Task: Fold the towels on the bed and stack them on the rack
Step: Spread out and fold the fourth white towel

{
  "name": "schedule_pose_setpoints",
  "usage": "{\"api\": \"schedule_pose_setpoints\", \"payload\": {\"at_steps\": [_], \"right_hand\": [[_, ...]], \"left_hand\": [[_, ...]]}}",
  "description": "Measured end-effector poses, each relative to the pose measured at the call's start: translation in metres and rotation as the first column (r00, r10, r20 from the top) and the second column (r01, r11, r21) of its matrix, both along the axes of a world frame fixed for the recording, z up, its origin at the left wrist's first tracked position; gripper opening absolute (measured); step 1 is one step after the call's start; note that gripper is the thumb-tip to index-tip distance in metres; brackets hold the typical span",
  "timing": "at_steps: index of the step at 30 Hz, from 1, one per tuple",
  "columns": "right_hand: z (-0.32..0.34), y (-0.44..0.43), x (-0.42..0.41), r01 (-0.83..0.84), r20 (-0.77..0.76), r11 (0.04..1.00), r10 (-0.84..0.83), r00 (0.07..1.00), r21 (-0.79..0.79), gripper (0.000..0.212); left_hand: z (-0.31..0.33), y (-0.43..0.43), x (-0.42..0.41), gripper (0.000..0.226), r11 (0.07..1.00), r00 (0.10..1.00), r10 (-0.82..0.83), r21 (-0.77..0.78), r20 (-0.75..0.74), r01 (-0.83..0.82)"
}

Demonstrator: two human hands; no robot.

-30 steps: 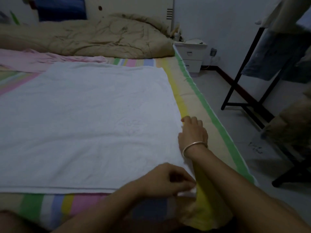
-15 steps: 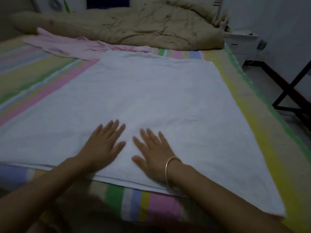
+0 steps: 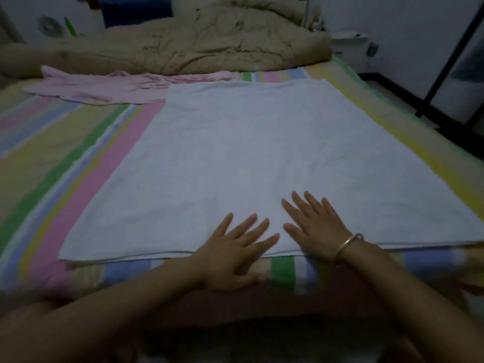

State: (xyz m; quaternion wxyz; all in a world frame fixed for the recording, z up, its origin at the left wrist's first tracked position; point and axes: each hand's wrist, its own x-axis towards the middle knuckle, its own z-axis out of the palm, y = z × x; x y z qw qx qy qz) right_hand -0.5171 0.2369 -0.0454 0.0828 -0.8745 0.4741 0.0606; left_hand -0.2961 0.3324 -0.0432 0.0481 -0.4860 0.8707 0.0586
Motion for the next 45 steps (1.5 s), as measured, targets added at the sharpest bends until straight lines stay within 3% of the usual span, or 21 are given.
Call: {"api": "schedule_pose_setpoints", "payload": {"at_steps": [3,5,7,10,12,14,17,18,27,32,35,37,38,41,43,45], "right_hand": [[0.019,0.047,-0.001,0.025,-0.081,0.999,-0.022,0.996,0.032,0.064],[0.043,0.067,0.002,0.063,-0.037,0.997,-0.065,0.997,-0.034,0.049],[0.067,0.068,0.014,0.159,0.108,0.983,-0.149,0.983,-0.09,0.05],[0.08,0.058,0.048,0.189,0.236,0.968,-0.147,0.96,-0.164,0.051],[0.073,0.048,0.075,0.149,0.285,0.958,-0.075,0.956,-0.245,0.037],[0.055,0.028,0.098,0.11,0.322,0.969,-0.033,0.946,-0.222,0.032],[0.026,-0.013,0.123,0.076,0.153,0.987,-0.055,0.987,-0.14,0.066],[0.019,-0.033,0.134,0.09,0.109,0.988,-0.077,0.991,-0.122,0.068],[-0.004,-0.154,0.252,0.112,0.104,0.993,-0.107,0.989,-0.046,0.066],[-0.01,-0.22,0.326,0.067,0.157,0.996,-0.056,0.986,-0.065,0.082],[-0.014,-0.255,0.366,0.021,0.192,0.995,-0.003,0.981,-0.093,0.114],[-0.016,-0.281,0.392,-0.007,0.204,0.995,0.027,0.979,-0.099,0.123],[-0.016,-0.292,0.403,-0.013,0.218,0.996,0.033,0.975,-0.091,0.116],[-0.014,-0.331,0.442,-0.05,0.206,0.996,0.064,0.976,-0.07,0.071],[-0.019,-0.35,0.466,-0.066,0.214,0.993,0.085,0.973,-0.093,0.065],[-0.023,-0.363,0.483,-0.092,0.248,0.987,0.122,0.961,-0.131,0.062]], "left_hand": [[0.016,0.012,0.007,0.049,0.984,0.946,0.074,0.179,-0.316,-0.017],[0.033,0.02,0.011,0.032,0.942,0.796,0.245,0.329,-0.554,-0.06],[0.047,0.024,0.016,0.029,0.92,0.669,0.351,0.374,-0.656,-0.115],[0.058,0.015,0.024,0.028,0.918,0.563,0.396,0.307,-0.725,-0.251],[0.058,-0.005,0.036,0.026,0.896,0.552,0.4,0.186,-0.732,-0.402],[0.057,-0.032,0.051,0.02,0.842,0.567,0.434,0.091,-0.7,-0.532],[0.052,-0.077,0.082,0.021,0.759,0.539,0.527,0.078,-0.657,-0.647],[0.049,-0.094,0.096,0.022,0.73,0.52,0.557,0.084,-0.647,-0.678],[0.038,-0.213,0.216,0.027,0.556,0.417,0.682,0.055,-0.601,-0.829],[0.017,-0.281,0.28,0.026,0.484,0.383,0.695,0.001,-0.608,-0.875],[0.008,-0.317,0.309,0.027,0.38,0.276,0.711,0.024,-0.647,-0.925],[0.006,-0.342,0.325,0.033,0.297,0.198,0.729,0.042,-0.655,-0.954],[0.006,-0.353,0.331,0.037,0.26,0.145,0.751,0.087,-0.645,-0.962],[0.005,-0.401,0.364,0.062,0.217,-0.026,0.801,0.33,-0.598,-0.919],[-0.001,-0.429,0.385,0.085,0.228,-0.189,0.769,0.538,-0.61,-0.811],[0.001,-0.448,0.391,0.076,0.294,-0.348,0.689,0.684,-0.636,-0.668]]}}
